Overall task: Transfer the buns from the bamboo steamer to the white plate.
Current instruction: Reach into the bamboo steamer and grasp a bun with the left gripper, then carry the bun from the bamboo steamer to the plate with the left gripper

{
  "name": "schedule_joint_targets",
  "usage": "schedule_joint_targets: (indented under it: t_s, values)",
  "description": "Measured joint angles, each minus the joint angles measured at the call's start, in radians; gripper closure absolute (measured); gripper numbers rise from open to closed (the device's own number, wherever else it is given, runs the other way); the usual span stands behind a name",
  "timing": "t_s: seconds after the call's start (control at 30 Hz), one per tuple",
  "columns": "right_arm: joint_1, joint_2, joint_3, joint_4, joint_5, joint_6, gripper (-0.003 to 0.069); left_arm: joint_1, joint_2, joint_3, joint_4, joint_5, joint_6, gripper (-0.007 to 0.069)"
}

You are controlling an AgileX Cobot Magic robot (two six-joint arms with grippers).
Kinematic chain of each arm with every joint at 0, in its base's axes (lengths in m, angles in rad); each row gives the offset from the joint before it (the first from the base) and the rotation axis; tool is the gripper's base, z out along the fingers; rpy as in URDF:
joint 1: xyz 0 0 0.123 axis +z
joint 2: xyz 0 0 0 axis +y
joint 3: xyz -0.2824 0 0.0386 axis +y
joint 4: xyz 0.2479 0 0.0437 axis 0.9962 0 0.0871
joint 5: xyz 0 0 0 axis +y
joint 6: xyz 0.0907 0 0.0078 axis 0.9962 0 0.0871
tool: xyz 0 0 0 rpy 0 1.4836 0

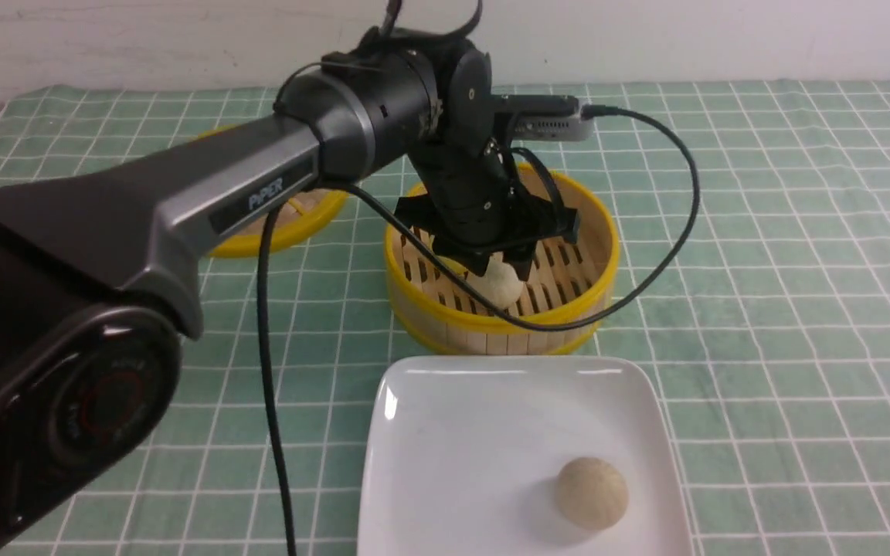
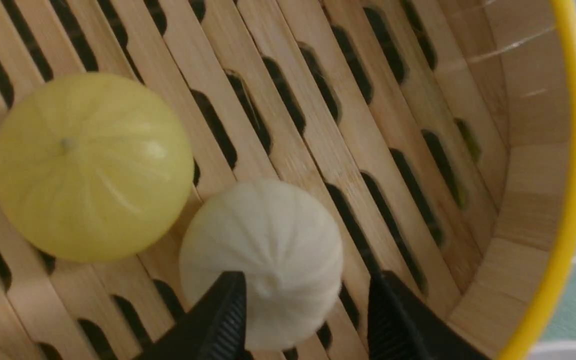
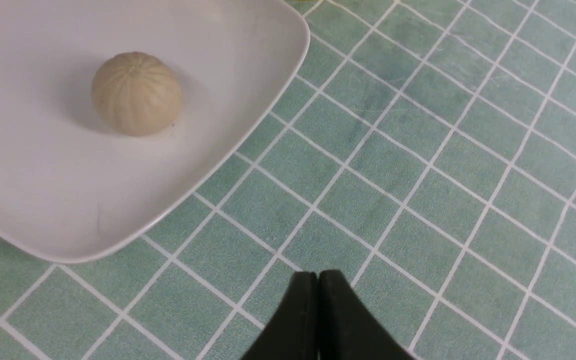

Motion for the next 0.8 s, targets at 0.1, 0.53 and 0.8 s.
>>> schedule_joint_targets:
  t_s: [0.1,0.53,0.8]
  values:
    - [0.0,0.0,0.0,0.0,0.004,0.0,0.0638,0.0,0.024,-0.001,0.036,-0.028,0.0,0.0302]
    - [0.0,0.0,0.0,-0.005,0.023,0.0,0.0631,0.0,-0.031,-0.082,0.123,0.187,0.041,0.0598]
    - [0.0,0.0,0.0,0.01,0.027,0.0,0.0627,0.0,-0.293,-0.126,0.164,0.338,0.089,0.0598]
